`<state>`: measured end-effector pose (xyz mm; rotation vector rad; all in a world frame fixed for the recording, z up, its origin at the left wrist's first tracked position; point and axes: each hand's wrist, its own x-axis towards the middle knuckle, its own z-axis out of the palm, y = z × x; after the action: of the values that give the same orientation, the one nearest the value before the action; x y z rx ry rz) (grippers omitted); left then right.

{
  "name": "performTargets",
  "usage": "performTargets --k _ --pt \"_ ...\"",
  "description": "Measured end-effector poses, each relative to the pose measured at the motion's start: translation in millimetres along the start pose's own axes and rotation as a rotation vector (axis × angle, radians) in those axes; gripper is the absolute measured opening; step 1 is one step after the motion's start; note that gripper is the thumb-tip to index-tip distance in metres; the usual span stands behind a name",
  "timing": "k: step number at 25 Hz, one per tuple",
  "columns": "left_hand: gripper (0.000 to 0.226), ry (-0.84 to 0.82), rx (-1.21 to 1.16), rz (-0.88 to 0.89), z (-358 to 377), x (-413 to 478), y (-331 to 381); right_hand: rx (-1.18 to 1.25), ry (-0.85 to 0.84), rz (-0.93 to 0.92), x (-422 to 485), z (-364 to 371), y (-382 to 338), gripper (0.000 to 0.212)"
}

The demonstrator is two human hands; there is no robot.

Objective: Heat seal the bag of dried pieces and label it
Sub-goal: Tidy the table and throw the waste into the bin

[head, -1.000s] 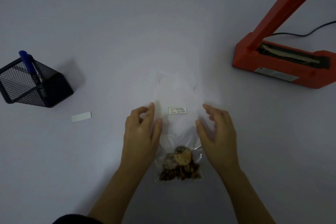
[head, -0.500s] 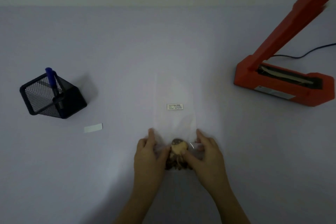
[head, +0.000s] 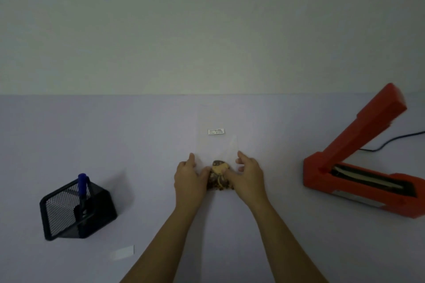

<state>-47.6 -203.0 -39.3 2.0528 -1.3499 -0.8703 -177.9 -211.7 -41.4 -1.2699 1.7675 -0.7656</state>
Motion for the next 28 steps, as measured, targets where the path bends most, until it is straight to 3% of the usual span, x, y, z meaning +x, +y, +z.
performTargets --k 6,10,14,16,18,19,21,24,28 --pt "0.057 -0.023 0.036 0.024 3.8 34.8 12.6 -0.039 0.022 -0.013 36.9 4.2 -5.5 0.067" --pt "0.037 -0.037 0.088 0.033 2.2 47.5 18.0 -0.077 0.006 -0.019 49.7 5.5 -7.6 0.068" --pt "0.063 -0.062 0.233 0.071 -13.2 33.9 25.6 -0.241 0.116 -0.079 35.8 3.4 -14.1 0.061" --pt "0.065 0.044 0.204 0.158 -37.4 9.2 27.1 -0.317 0.220 -0.241 10.6 12.7 -17.4 0.046" --pt "0.060 0.252 0.198 0.239 -70.1 -24.3 16.0 -0.365 0.166 -0.429 -29.3 38.4 -16.5 0.035" --pt "0.061 0.361 0.235 0.213 -86.3 -38.7 5.5 -0.401 0.098 -0.511 -48.5 54.5 -13.3 0.033" --pt "0.074 0.488 0.360 -0.013 -117.5 -60.5 -24.1 -0.519 -0.031 -0.603 -76.0 85.6 -3.3 0.039" --pt "0.099 0.449 0.354 -0.300 -147.2 -63.2 -64.0 -0.690 -0.093 -0.562 -81.0 104.6 7.5 0.054" --pt "0.098 0.424 0.133 -0.291 -151.7 -47.4 -85.5 -0.769 -0.058 -0.487 -79.0 107.6 12.8 0.063"
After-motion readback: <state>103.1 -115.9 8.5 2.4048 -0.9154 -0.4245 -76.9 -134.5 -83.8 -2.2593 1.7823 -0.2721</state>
